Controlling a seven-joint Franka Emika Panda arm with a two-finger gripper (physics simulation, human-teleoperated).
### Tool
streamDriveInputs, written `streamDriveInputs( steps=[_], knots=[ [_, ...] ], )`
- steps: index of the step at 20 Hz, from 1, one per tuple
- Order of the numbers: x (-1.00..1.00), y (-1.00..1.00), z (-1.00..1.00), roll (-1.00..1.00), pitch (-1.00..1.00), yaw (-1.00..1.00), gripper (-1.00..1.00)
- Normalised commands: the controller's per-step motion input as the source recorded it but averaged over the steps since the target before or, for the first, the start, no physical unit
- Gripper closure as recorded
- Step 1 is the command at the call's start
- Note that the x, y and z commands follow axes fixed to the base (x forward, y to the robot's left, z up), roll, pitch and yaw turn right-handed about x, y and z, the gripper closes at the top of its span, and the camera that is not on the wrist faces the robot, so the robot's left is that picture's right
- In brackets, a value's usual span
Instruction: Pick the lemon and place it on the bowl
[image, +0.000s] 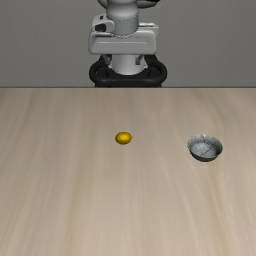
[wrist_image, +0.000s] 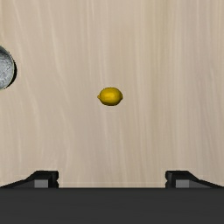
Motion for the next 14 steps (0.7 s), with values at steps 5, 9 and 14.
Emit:
streamDriveInputs(
  steps=[5,9,14],
  knots=[
    [1.0,0.0,0.0,0.0,0.0,0.0,-1.0],
    [0.25,0.0,-0.75,0.0,0.0,0.0,-1.0],
    [0.0,0.0,-1.0,0.0,0.0,0.0,-1.0]
  ],
)
